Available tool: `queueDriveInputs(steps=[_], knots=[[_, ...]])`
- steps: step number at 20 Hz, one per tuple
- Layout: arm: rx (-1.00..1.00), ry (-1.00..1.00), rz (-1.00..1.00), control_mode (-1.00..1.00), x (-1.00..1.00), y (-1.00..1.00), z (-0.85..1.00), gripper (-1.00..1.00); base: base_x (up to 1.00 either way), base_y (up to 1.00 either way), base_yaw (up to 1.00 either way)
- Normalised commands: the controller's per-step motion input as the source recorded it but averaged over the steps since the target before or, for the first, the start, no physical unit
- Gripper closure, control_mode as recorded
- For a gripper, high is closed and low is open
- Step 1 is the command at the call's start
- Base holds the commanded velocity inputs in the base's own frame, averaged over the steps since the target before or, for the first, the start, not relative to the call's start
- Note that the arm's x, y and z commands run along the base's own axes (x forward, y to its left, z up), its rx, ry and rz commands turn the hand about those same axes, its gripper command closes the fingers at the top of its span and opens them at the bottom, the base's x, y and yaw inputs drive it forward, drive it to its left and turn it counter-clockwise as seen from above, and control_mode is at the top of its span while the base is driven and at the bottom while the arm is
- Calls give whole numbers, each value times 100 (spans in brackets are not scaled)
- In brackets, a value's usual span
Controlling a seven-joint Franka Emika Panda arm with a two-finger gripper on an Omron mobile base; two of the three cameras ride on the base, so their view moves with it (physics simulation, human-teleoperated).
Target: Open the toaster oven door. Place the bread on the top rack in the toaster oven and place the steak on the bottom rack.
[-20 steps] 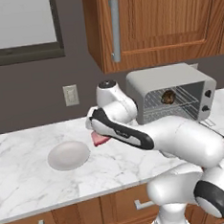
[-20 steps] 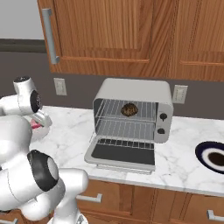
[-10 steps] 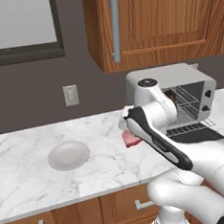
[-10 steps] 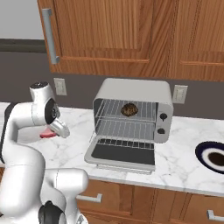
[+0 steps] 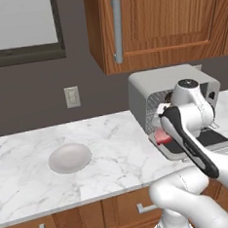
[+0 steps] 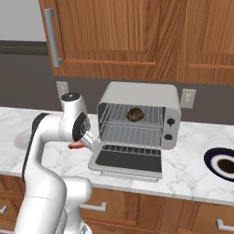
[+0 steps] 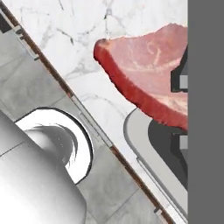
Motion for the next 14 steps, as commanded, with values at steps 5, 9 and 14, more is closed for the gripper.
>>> queueDriveInputs(steps=[5, 9, 14], knots=[[2, 0, -1, -100, 42, -82, -15, 100, 0, 0, 0], [7, -2, -4, -100, 59, -87, 0, 100, 0, 0, 0], [2, -8, -6, -100, 61, -38, -16, 100, 0, 0, 0]])
